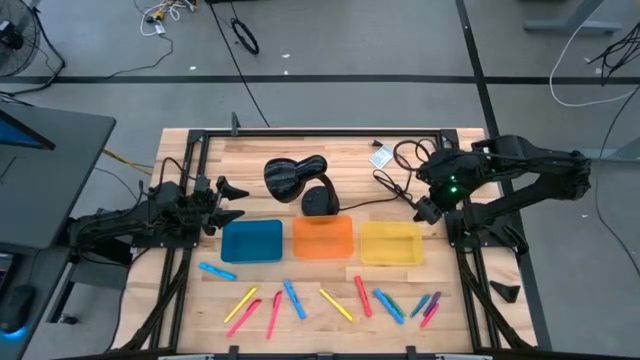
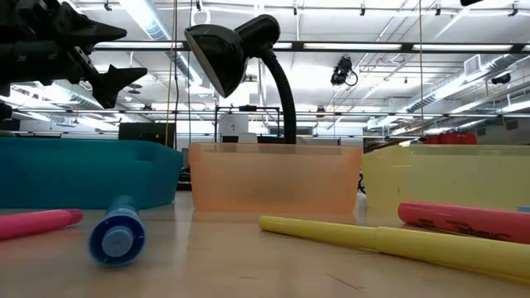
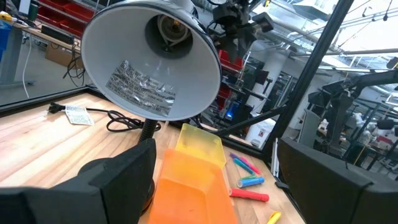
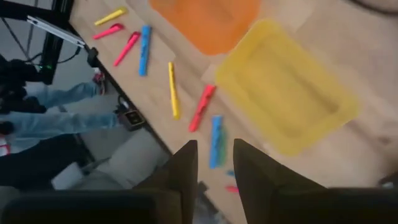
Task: Pick & Place Markers
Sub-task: Put the right blue highlighter pen into the yellow bin
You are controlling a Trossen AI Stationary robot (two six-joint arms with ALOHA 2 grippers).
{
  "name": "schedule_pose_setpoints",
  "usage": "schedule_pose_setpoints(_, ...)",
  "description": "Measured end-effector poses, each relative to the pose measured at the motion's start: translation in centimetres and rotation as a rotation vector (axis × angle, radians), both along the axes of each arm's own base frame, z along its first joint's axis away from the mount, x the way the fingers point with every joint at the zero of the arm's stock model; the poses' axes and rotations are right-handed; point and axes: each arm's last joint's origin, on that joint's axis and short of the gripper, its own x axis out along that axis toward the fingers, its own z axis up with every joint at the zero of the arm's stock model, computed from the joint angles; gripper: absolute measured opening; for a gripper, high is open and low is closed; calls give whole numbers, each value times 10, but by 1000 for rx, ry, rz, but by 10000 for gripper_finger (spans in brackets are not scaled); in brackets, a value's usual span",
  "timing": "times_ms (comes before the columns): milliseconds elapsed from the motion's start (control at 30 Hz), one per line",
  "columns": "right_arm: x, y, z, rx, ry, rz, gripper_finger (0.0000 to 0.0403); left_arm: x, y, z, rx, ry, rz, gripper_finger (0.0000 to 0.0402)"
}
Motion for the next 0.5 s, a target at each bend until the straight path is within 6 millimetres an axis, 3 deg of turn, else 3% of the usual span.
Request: schedule_pose_setpoints(500, 24, 26, -6, 113, 36, -15, 105, 0, 0, 0, 0, 0, 0, 342)
